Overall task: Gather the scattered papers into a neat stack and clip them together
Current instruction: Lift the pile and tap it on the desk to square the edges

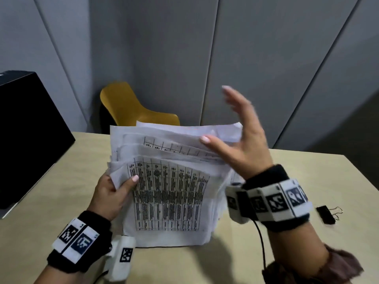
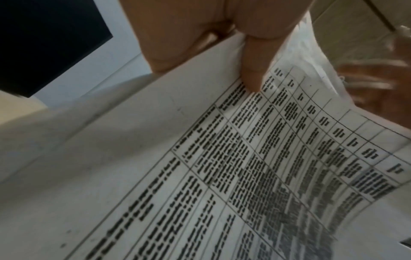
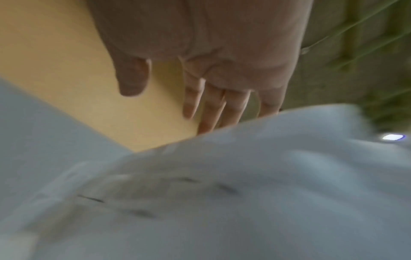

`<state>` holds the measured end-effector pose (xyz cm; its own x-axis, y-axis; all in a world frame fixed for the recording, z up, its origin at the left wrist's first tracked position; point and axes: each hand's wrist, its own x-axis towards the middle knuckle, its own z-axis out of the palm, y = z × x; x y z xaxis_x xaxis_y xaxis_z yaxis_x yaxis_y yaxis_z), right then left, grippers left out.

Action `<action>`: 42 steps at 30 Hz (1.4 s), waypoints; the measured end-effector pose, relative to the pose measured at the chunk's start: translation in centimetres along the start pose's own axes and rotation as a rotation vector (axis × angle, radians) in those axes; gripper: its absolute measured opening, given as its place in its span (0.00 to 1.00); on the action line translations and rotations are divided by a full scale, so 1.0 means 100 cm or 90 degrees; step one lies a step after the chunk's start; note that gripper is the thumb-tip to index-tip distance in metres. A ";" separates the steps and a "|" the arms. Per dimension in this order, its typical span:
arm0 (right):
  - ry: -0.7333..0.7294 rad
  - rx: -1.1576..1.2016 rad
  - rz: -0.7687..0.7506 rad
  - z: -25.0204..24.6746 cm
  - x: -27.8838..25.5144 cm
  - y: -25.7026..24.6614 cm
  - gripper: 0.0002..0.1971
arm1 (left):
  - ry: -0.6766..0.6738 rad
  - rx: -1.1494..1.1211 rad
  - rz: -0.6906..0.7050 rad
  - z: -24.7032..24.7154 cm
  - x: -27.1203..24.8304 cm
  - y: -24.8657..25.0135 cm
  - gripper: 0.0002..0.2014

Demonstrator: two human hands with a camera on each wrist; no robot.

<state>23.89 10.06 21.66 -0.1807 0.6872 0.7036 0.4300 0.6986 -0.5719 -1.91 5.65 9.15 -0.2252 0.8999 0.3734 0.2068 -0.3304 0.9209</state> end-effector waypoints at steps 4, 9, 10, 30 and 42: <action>-0.101 0.232 0.361 -0.010 -0.061 0.068 0.70 | -0.016 -0.024 0.013 -0.003 0.000 -0.002 0.14; -0.141 0.502 0.443 0.006 -0.110 0.101 0.64 | -0.017 -0.029 0.015 -0.001 0.001 -0.001 0.14; -0.134 0.499 0.439 0.003 -0.113 0.103 0.59 | -0.008 -0.025 0.016 -0.002 0.001 -0.001 0.14; 0.073 0.168 0.149 -0.033 -0.041 0.050 0.13 | -0.092 -0.044 -0.060 -0.009 -0.004 0.009 0.13; -0.267 -0.160 -0.010 -0.013 0.014 -0.024 0.09 | -0.076 -0.026 -0.066 -0.012 -0.007 0.000 0.40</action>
<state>23.73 9.09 24.61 -0.5079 0.7336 0.4516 0.6147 0.6759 -0.4066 -2.91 4.65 9.07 -0.1276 0.9564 0.2627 0.1485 -0.2435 0.9585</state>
